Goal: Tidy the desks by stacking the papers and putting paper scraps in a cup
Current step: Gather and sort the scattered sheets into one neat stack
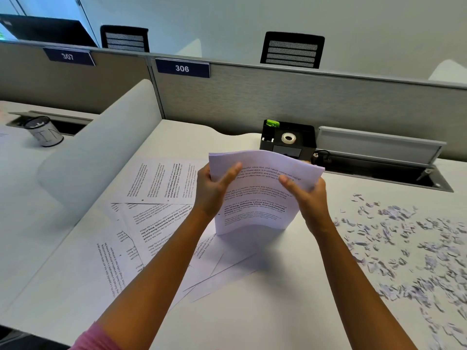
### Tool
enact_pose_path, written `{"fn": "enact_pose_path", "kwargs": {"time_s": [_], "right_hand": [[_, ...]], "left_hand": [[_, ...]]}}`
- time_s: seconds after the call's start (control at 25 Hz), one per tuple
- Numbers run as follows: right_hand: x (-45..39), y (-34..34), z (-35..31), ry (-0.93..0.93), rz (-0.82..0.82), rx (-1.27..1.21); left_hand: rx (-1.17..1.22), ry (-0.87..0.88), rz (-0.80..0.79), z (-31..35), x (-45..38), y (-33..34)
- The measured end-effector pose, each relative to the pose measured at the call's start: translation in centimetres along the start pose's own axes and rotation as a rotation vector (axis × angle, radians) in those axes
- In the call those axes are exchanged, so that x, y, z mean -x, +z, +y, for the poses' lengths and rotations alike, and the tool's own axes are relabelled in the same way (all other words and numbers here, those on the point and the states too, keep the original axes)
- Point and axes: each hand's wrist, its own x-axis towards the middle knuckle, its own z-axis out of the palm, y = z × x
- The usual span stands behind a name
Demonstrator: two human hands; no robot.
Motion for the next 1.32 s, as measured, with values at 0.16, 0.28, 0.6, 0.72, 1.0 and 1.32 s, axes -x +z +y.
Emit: {"fn": "enact_pose_path", "kwargs": {"time_s": [0.16, 0.28, 0.6, 0.72, 1.0, 1.32], "right_hand": [[1.2, -0.2, 4.1, 0.129, -0.014, 0.018], [1.4, 0.1, 4.5, 0.109, 0.005, -0.002], [2.9, 0.0, 8.4, 0.213, 0.019, 0.001], [3.3, -0.1, 9.4, 0.214, 0.003, 0.009], [1.2, -1.0, 9.8, 0.255, 0.061, 0.029], [2.5, -2.9, 13.8, 0.343, 0.111, 0.01]], "left_hand": [[-0.07, -0.097, -0.005, -3.4, 1.8, 0.1], [-0.091, -0.088, -0.016, -3.9, 1.9, 0.0], [-0.051, -0.172, -0.042, -7.6, 3.4, -0.9], [-0.044, -0.203, -0.031, -9.1, 4.6, -0.9], [-0.177, -0.312, -0.127, -7.6, 2.4, -1.2], [-0.506, -0.256, 0.137, -11.4, -1.1, -4.0]]}}
